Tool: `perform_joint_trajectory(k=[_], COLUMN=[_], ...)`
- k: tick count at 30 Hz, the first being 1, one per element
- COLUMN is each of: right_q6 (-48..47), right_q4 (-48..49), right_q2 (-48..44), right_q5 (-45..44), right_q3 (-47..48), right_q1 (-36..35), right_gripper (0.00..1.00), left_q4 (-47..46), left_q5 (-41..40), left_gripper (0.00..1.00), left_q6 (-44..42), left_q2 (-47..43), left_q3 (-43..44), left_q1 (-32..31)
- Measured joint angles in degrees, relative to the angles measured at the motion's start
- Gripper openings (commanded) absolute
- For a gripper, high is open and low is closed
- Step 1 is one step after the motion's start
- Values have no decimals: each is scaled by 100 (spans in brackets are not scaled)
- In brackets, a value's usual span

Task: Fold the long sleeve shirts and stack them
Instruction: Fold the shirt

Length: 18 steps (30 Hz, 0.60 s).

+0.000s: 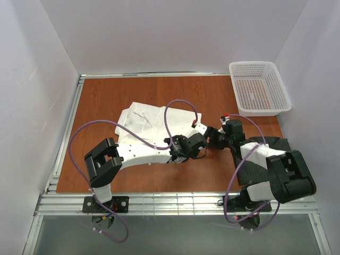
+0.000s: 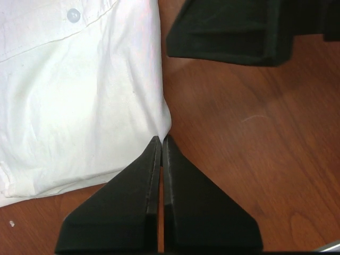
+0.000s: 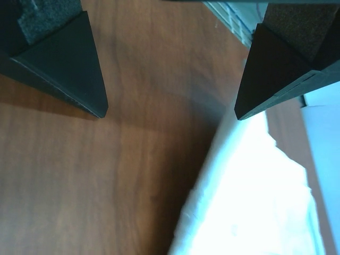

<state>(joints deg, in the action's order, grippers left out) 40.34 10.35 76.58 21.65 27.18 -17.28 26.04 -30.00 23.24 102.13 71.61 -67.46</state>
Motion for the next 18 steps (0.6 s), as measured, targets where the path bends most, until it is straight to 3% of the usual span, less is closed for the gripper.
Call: perform_joint_trajectory(k=[18], right_q6=[1340], right_q4=[2636], right_q2=[1858], right_q5=[866], right_q3=[149], right_q1=[-190], right_gripper=[76], left_q4=[-42], left_q5=[935], left_gripper=[0], left_q6=[590], left_q2=[144], left_q3=[-4], left_q1=[0])
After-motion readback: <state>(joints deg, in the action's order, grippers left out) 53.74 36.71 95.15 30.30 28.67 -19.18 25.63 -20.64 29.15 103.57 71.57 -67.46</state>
